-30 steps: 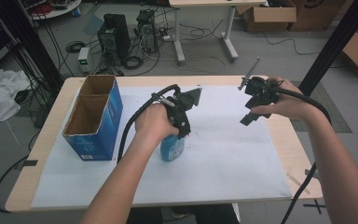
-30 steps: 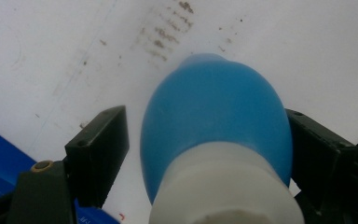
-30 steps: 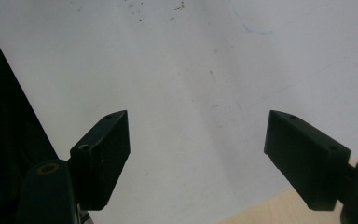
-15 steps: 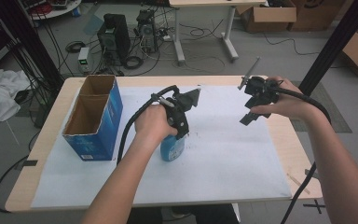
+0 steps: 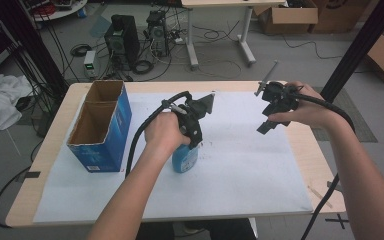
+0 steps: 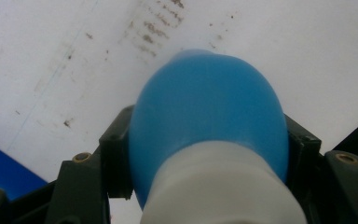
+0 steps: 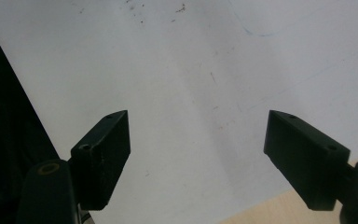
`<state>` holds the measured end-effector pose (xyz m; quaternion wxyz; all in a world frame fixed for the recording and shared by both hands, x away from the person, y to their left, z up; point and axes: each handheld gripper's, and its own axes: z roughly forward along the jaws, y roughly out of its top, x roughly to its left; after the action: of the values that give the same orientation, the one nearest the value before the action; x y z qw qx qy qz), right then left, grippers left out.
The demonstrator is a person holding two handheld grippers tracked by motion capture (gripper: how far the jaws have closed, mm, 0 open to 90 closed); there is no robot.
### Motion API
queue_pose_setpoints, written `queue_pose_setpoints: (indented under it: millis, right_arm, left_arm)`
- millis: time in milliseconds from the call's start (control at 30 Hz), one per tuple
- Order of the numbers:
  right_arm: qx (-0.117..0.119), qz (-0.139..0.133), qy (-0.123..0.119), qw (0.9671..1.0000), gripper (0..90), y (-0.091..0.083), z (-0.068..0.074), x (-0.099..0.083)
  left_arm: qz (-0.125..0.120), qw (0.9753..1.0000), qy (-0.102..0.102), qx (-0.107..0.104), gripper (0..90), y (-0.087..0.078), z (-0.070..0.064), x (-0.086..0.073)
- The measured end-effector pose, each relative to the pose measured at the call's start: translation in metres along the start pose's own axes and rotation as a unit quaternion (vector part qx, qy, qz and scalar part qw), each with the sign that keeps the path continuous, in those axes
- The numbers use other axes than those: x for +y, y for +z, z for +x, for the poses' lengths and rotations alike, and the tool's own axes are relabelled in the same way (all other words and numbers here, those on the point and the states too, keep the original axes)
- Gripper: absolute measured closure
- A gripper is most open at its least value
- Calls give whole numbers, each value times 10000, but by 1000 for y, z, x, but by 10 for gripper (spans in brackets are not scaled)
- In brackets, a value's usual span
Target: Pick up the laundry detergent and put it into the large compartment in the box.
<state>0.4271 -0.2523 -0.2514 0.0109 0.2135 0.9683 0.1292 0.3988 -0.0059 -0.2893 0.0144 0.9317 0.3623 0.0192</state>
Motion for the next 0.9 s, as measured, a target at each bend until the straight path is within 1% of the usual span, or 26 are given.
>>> queue_pose_setpoints:
  millis: [233,300,367,633,667,800,900]
  right_arm:
    - [-1,12,22,10000,228,0,0,-1]
    - [-9,12,19,10000,228,-1,0,-1]
    - [-5,6,21,10000,228,-1,-1,-1]
    - [-6,-1,30,10000,228,-2,-2,-2]
    - [-12,-1,31,10000,228,-3,-2,-2]
    - [-17,0,43,10000,228,-3,-2,-2]
    - [-25,-9,44,10000,228,-3,-2,-2]
  left_arm:
    - [-6,10000,-1,-16,375,0,0,0]
    - [-16,10000,22,-6,376,0,0,0]
    - [-8,9999,118,8,376,-1,1,0]
    - [-1,9998,216,26,376,-1,0,1]
    - [1,9997,242,54,376,-1,0,1]
    - [-12,9996,270,96,377,-3,0,1]
    - [-48,9997,247,40,377,-4,1,1]
